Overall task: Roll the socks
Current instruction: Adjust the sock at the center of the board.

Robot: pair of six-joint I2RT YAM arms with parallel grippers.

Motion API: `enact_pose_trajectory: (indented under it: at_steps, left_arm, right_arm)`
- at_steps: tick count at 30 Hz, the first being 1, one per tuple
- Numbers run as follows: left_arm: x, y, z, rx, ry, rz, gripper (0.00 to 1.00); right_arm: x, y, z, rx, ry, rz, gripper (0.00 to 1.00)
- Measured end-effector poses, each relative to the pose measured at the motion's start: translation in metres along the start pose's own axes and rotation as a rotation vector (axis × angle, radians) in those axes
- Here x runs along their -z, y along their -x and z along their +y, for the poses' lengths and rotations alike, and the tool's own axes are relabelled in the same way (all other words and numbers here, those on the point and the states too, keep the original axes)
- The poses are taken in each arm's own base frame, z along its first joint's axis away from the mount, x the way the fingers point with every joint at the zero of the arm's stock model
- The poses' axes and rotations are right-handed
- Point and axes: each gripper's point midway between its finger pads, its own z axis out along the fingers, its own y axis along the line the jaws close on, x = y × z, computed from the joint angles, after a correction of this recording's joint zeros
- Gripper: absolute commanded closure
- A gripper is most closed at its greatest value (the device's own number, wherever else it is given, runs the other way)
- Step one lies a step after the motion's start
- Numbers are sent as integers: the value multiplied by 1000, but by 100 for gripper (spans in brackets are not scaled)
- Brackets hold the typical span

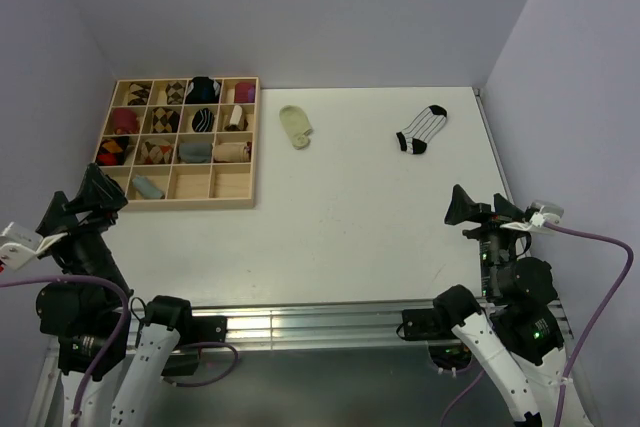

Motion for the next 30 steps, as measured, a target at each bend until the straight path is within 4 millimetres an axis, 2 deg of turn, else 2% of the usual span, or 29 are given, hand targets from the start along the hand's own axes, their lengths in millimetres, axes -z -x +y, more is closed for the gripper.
enact_pose_trajectory:
  at_steps: [14,18,22,25,27,30]
  left_arm:
    - [0,-4,1,-6,2,7,1]
    - [0,-5,0,-6,-2,9,1]
    - [-1,-6,-2,2,-10,14,1]
    - [-3,-11,-4,10,-14,30,1]
    - [-6,-22,-8,10,-20,63,0]
    - [-14,-52,-14,-27,-27,152,1]
  right_arm:
    - [-1,-1,-3,-8,-23,9,0]
    - [-7,-1,3,-2,-30,54,0]
    - [-22,-5,19,14,-25,140,0]
    - [-41,-11,36,31,-25,221,0]
    - [-56,-24,49,47,-20,290,0]
    - [-75,-54,62,81,-30,402,0]
